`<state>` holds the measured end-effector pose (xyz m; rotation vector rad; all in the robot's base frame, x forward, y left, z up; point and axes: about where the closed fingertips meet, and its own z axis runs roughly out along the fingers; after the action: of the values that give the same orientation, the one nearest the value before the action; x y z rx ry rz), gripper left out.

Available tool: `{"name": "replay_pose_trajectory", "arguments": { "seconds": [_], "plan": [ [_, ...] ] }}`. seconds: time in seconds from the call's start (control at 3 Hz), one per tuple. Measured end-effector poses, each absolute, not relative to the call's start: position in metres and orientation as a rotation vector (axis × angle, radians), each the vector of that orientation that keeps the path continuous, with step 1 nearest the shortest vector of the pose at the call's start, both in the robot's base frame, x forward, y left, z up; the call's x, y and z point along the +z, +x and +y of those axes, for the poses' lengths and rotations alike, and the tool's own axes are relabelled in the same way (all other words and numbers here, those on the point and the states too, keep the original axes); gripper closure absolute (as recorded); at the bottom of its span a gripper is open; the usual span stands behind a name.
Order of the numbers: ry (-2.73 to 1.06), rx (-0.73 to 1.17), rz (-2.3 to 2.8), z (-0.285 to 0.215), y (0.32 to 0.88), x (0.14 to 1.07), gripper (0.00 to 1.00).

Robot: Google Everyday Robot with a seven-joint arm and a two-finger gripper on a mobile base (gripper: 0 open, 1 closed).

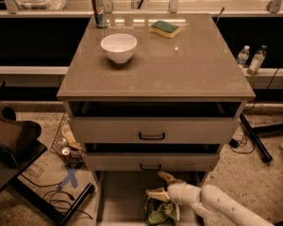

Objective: Pick green jalapeno chip bag from bottom drawer and place on counter

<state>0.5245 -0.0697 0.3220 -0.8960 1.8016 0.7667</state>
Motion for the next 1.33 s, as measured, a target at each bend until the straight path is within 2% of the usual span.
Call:
{"name": "replay_pose_trajectory", "arguments": {
  "seconds": [0.67, 1.0, 1.33],
  "plan": [
    [-1.235, 0.660, 1.842, -0.102, 0.487, 0.273, 0.80],
    [-1.242, 0.660, 1.839, -0.101, 0.487, 0.272, 0.79],
    [-1.242, 0.665, 1.838, -0.099, 0.486, 0.272, 0.55]
  ]
}}
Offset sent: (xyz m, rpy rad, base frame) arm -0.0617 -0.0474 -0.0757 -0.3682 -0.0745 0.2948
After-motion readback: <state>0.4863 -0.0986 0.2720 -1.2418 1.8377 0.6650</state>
